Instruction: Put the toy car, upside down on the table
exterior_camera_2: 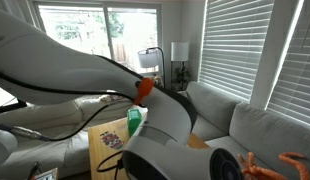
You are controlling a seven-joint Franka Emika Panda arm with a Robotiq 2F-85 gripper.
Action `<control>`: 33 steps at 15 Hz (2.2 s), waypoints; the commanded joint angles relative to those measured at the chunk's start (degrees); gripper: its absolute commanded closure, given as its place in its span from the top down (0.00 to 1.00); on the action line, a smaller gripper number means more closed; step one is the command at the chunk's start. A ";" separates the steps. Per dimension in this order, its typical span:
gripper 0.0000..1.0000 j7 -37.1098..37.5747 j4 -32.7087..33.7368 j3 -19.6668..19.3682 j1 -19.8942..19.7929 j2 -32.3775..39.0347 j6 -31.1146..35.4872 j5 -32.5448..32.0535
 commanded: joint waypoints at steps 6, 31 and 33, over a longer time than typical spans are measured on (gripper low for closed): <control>0.12 19.60 0.52 2.05 6.09 -12.10 3.99 -21.71; 0.37 47.42 -6.77 8.33 10.98 -9.15 29.50 -64.69; 0.12 47.42 -6.77 8.32 10.98 -9.15 29.50 -64.69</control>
